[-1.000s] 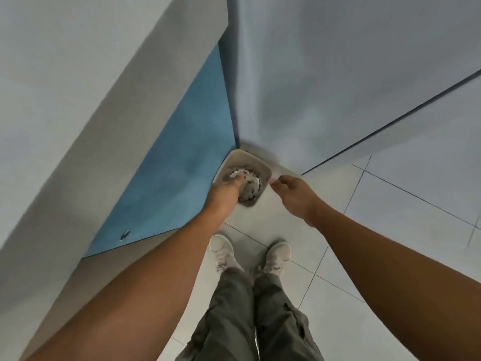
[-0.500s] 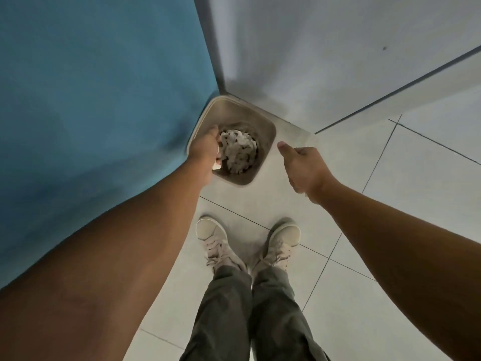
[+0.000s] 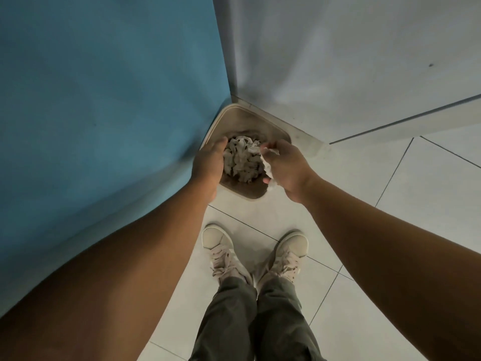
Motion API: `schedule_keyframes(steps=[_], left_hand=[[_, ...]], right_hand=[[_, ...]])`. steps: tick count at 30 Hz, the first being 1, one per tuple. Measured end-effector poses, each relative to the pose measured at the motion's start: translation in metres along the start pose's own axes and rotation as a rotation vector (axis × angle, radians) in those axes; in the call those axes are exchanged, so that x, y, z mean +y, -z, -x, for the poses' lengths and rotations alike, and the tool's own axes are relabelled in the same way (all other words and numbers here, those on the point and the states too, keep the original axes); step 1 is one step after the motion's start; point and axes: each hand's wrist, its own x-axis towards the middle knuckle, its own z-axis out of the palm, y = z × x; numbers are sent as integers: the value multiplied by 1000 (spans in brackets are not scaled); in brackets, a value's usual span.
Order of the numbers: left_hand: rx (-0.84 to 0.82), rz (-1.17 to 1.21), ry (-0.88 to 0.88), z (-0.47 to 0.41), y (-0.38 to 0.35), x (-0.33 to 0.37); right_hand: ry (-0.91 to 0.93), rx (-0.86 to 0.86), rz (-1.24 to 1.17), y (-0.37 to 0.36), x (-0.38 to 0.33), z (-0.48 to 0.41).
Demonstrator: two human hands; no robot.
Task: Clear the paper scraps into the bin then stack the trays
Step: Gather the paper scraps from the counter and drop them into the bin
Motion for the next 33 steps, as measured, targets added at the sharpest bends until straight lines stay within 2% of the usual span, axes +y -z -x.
schedule_keyframes(steps=[5, 14, 18, 21, 28, 33], left_hand=[[-5, -94, -44, 3, 3, -12], [50, -192, -118, 38, 0, 30], [44, -388, -264, 86, -5, 64], [8, -458, -308, 131, -9, 91], [0, -334, -458, 269, -1, 207], [87, -352, -658, 366, 22, 277]], right_hand=[[149, 22, 161, -13, -8, -24], [112, 97, 229, 16, -21, 11], [139, 84, 248, 38, -49, 63], [206, 85, 339, 54, -82, 110], [432, 77, 555, 83, -187, 244], [583, 95, 552, 95, -245, 334]])
